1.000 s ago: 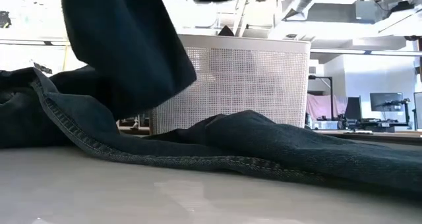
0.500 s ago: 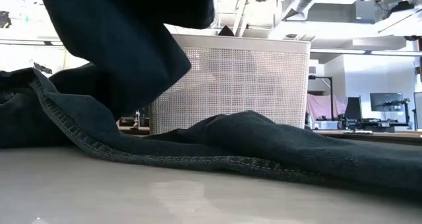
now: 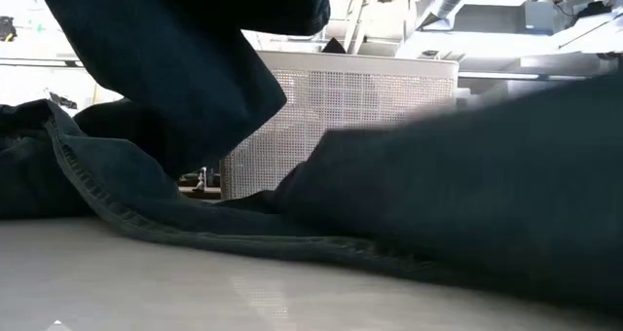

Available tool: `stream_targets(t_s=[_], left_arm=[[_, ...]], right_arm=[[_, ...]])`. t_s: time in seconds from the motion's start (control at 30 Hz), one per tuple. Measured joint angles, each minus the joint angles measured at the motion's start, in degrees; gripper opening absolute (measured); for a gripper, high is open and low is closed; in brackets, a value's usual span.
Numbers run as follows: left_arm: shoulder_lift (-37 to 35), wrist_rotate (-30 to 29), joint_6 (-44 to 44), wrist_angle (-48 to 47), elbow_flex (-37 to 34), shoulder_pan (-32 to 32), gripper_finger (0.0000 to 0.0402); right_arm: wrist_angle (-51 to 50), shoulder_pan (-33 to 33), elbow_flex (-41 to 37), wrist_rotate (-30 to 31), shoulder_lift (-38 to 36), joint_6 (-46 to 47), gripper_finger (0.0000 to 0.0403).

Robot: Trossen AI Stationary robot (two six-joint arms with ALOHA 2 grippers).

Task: Fold laundry
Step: Fold the dark blue jeans

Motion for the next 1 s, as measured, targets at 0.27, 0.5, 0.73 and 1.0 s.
stream_targets(t_s=[0.27,0.5,0.73,1.0], left_arm=[[0.0,2.1,-0.1,-0.2,0.0,0.0,0.0],[0.0,2.0,1.5,-0.7,0.0,-1.5,0.0],[0.0,2.0,1.5,-2.5,0.0,-2.2,0.0],[-1.3,2.0,-6.3,-11.6,0.0,-3.8,0.0]], right_arm=[[-39.1,-6.6,16.5,-5.4,-6.8,5.2,0.0011],[-64.8,-13.6,22.8,-13.6,-3.3,18.4,0.0009],[-64.5,-20.2,18.6,-21.8,1.4,18.5,0.0013],[-64.5,-24.7,16.5,-23.6,9.6,7.1,0.0042]])
